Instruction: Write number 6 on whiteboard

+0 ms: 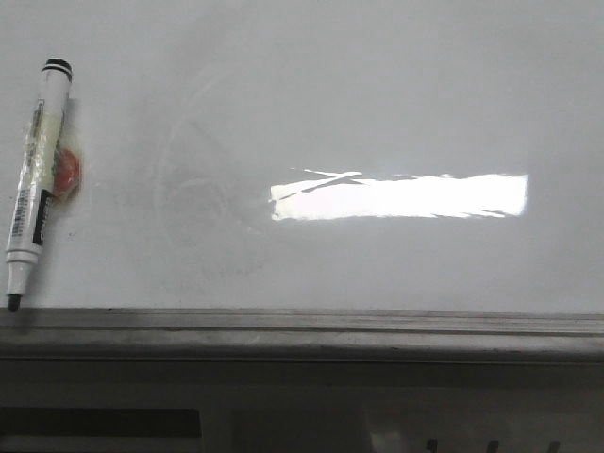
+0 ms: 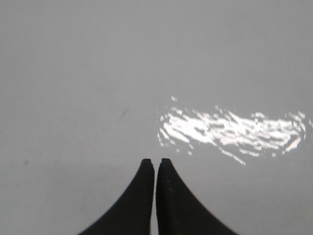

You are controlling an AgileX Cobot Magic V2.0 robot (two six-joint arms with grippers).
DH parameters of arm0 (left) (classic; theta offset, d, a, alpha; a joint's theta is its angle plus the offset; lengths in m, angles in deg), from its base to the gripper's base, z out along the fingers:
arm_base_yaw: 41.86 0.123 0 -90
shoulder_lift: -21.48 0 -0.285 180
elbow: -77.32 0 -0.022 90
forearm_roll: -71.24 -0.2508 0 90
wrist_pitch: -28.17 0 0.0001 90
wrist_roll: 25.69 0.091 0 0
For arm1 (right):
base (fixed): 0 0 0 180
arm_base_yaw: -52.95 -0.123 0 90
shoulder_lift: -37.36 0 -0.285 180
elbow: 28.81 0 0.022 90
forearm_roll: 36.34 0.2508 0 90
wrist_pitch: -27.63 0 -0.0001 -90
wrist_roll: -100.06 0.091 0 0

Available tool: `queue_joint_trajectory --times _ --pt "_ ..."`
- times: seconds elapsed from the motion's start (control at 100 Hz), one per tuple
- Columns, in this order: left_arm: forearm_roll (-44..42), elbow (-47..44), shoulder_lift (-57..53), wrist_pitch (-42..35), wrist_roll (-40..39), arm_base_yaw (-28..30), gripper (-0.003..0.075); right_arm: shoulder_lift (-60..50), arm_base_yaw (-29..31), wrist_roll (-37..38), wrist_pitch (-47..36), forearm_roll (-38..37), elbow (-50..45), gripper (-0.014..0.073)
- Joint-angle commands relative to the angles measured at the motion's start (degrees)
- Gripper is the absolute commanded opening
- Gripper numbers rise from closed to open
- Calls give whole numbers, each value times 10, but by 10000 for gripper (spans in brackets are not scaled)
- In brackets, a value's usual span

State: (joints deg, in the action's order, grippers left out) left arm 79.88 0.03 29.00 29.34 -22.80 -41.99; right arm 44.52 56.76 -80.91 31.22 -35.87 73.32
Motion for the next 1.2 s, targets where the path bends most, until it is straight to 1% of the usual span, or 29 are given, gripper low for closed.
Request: queue_joint_trajectory --times 0.0,0.05,0.15,0.24,0.4,0.52,0.57,0.62,0.64,0.69,0.74,0.76,0.8,0.84,0.9,1.0,1.19 --pt "7 -4 -17 -63 -4 -4 -20 -9 2 -3 -16 -5 5 -64" --pt "0 7 -17 -36 -4 -4 -20 -6 2 -3 16 6 16 -64" --pt "0 48 -3 36 -4 -4 -20 12 2 -3 41 72 35 -64" --pt "0 88 31 60 0 -4 -20 45 2 -3 75 103 61 -64" --pt "0 144 112 59 1 -4 -20 117 2 -3 134 107 119 -64" --pt "0 173 151 53 1 -4 -20 160 2 -3 137 107 151 -64" --pt "1 177 161 45 1 -4 -16 172 2 -3 124 107 154 -64" --pt "5 177 167 34 1 -4 14 178 2 -3 119 107 154 -64" --pt "5 177 168 31 1 -4 39 180 2 -3 119 107 154 -64" --pt "5 177 169 27 1 -4 118 183 2 -3 119 107 154 -64" --pt "9 177 170 20 1 -4 225 185 2 -3 119 107 154 -64" --pt "10 177 170 16 1 -4 251 185 2 -3 119 107 154 -64" --pt "17 176 170 6 1 -4 330 185 0 -3 119 107 154 -64" --pt "17 173 170 2 1 -4 369 185 0 -3 119 107 154 -64" --pt "17 169 170 -8 1 -3 388 185 0 -3 119 107 154 -64" --pt "16 168 170 -6 1 -3 388 185 0 -3 119 107 154 -64" --pt "16 168 170 -30 1 -3 388 185 0 -3 111 107 154 -64"
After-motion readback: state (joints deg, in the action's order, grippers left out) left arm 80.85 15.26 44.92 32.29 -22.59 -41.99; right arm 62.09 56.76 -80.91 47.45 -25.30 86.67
